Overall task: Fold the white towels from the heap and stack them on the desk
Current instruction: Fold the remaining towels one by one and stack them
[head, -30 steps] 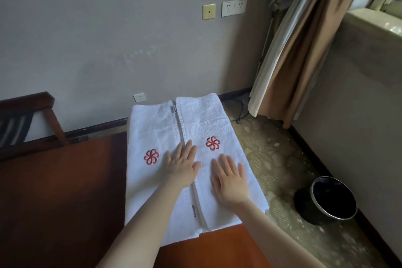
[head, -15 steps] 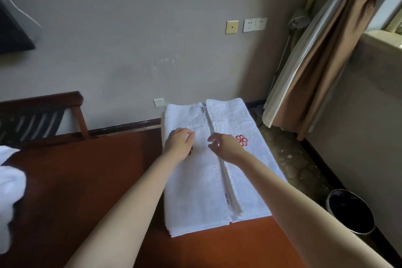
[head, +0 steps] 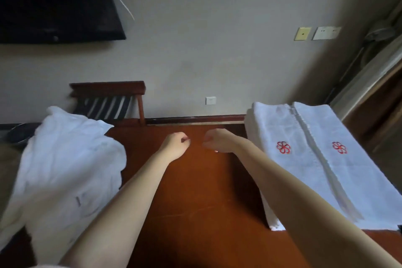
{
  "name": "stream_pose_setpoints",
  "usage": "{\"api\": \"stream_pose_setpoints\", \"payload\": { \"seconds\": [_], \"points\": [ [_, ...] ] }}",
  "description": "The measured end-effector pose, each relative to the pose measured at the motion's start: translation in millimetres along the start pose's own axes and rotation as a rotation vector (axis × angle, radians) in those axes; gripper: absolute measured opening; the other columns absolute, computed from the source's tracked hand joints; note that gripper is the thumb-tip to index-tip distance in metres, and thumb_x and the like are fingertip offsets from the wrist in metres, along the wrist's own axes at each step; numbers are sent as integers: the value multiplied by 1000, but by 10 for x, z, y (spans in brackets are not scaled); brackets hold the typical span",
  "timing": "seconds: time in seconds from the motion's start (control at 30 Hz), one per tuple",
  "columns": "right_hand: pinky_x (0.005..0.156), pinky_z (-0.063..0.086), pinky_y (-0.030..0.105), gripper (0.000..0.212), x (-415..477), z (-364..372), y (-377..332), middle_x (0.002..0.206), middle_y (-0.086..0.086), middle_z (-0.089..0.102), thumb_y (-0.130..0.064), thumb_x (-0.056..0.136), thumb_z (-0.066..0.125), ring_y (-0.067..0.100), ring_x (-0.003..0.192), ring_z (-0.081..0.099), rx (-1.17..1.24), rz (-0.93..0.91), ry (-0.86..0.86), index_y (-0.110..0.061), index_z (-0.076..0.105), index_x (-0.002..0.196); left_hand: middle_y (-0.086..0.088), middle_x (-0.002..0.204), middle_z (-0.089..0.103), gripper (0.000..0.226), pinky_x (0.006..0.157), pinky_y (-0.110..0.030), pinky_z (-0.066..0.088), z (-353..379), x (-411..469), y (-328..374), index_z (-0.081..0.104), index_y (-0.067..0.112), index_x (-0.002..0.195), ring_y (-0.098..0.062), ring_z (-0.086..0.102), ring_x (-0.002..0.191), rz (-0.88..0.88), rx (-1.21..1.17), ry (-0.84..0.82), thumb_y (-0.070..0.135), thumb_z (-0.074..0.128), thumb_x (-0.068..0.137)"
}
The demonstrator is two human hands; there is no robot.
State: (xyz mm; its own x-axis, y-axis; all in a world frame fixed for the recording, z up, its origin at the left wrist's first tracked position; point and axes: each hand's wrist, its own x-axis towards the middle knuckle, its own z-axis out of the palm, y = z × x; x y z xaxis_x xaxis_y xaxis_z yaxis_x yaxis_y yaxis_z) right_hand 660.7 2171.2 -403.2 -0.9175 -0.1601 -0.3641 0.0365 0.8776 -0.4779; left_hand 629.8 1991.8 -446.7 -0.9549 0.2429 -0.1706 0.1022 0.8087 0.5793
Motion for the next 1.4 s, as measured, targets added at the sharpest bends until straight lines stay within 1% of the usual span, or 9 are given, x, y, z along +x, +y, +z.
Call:
{"api": "stream_pose_setpoints", "payload": {
  "seconds": [0.1, 0.27, 0.43, 0.67, 0.87, 1.03, 1.2, 1.3, 1.4],
  "points": [
    [89, 51, 35, 36, 227, 256, -595, 127, 7, 58, -26, 94, 53, 24, 113, 57, -36, -55, -38, -16, 57, 129, -2, 117, 63, 25, 75, -22, 44, -332, -167, -648, 61, 18, 118, -15, 57, 100, -84, 5, 59, 27, 51, 97],
    [92, 46, 31, 32, 584, 619, -1347, 127, 3, 58, -29, 96, 54, 21, 115, 55, -41, -146, -90, -19, 56, 126, -4, 109, 65, 20, 85, -28, 49, -927, -384, -1495, 65, 13, 108, -21, 60, 101, -222, 1, 256, 18, 50, 96],
    [99, 46, 36, 33, 886, 928, -1924, 128, 3, 58, -29, 96, 54, 22, 116, 54, -125, -217, -144, -17, 56, 127, -10, 104, 66, 19, 83, -32, 47, -1473, -505, -2140, 68, 7, 102, -27, 59, 98, -346, 179, 458, 18, 54, 92],
    [98, 47, 36, 34, 1221, 1179, -2227, 127, 3, 59, -29, 97, 53, 22, 113, 55, -189, -255, -165, -16, 55, 129, -12, 141, 38, 45, 98, -44, 37, -1689, -390, -2471, 43, 13, 134, -30, 34, 130, -553, 306, 438, 27, 53, 92],
    [91, 50, 33, 28, 1375, 1263, -2244, 120, 0, 61, -28, 95, 53, 19, 106, 58, -115, -237, -144, -20, 60, 121, -9, 118, 60, 40, 90, -37, 46, -1671, -345, -2564, 50, 12, 124, -27, 57, 108, -550, 350, 438, 42, 46, 96],
    [88, 54, 34, 20, 1331, 1240, -2261, 101, -1, 67, -31, 97, 50, 17, 92, 65, 285, -161, -122, -19, 63, 107, -8, 101, 66, 27, 82, -28, 47, -1555, -391, -2293, 60, 12, 112, -24, 62, 93, -295, 150, 454, 33, 50, 97],
    [92, 52, 44, 49, 1237, 1109, -2285, 107, 6, 71, -54, 97, 41, 23, 101, 67, 1064, 71, -308, -15, 60, 119, 2, 75, 59, 5, 57, -24, 45, -1399, -539, -1770, 57, 21, 87, -18, 57, 67, 17, -147, 318, 24, 59, 91],
    [78, 56, 37, 35, 1188, 1034, -2262, 109, 16, 69, -27, 96, 56, 25, 92, 68, 1239, 153, -313, -4, 58, 123, 11, 61, 50, 34, 54, -18, 39, -1310, -612, -1541, 43, 34, 64, -10, 52, 58, 121, -160, 234, 22, 60, 90],
    [66, 58, 35, 35, 1155, 977, -2169, 104, 20, 64, 11, 89, 49, 29, 85, 66, 1343, 226, -127, -6, 52, 120, 9, 54, 51, 27, 54, -18, 41, -1293, -631, -1479, 52, 27, 63, -8, 49, 53, 155, -199, 130, 24, 64, 87]
  ]
}}
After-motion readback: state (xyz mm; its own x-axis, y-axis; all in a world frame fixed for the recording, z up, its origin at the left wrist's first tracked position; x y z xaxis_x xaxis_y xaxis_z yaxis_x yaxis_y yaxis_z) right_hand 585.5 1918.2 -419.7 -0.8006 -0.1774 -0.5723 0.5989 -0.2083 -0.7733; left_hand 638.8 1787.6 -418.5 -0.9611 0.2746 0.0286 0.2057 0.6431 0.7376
